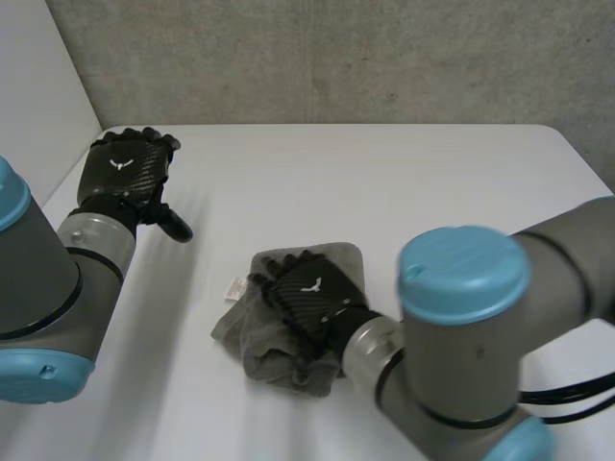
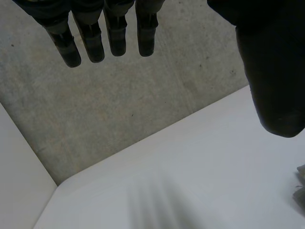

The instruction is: Fold the towel.

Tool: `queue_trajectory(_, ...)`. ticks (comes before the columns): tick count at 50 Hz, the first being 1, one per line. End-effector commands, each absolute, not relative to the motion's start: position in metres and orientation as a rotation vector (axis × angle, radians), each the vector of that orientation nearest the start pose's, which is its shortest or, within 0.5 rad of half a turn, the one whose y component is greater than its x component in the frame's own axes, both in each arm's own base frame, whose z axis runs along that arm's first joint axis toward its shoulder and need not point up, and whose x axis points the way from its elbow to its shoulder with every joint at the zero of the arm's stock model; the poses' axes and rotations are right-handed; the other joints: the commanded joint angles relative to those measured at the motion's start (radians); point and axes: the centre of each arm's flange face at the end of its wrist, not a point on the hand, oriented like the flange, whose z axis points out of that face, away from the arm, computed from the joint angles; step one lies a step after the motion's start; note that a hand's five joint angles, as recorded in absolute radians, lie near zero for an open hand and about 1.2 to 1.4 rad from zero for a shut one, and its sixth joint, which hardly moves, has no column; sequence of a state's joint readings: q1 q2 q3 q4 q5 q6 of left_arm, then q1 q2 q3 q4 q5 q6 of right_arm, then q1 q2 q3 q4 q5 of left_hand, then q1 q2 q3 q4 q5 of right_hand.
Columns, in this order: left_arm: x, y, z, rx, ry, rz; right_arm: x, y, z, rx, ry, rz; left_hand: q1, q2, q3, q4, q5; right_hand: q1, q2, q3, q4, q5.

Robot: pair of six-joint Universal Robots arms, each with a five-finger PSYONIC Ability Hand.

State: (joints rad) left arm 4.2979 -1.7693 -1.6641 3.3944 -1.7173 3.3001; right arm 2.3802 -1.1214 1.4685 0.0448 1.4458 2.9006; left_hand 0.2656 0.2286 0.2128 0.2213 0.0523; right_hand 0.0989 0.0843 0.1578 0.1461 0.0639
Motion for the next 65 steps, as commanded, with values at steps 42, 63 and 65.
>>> queue_trajectory(42, -0.318, -0.202, 0.161, 1.115, 2.778, -1.762, 0.309, -0.210, 0.119, -0.542, 2.154, -1.354, -0.096, -0.059, -0.038, -0.047, -0.052, -0.099, -0.084, 0.017, 0.028, -0.064)
queue_trajectory(63, -0.286, -0.250, 0.136, 1.116, 2.633, -1.640, 0.311, -0.214, 0.111, -0.659, 2.188, -1.438, -0.093, -0.056, -0.038, -0.047, -0.052, -0.099, -0.084, 0.017, 0.028, -0.064)
queue_trajectory(65, -0.286, -0.250, 0.135, 1.115, 2.638, -1.634, 0.311, -0.215, 0.111, -0.664, 2.186, -1.445, -0.096, -0.059, -0.038, -0.047, -0.052, -0.099, -0.084, 0.017, 0.028, -0.064)
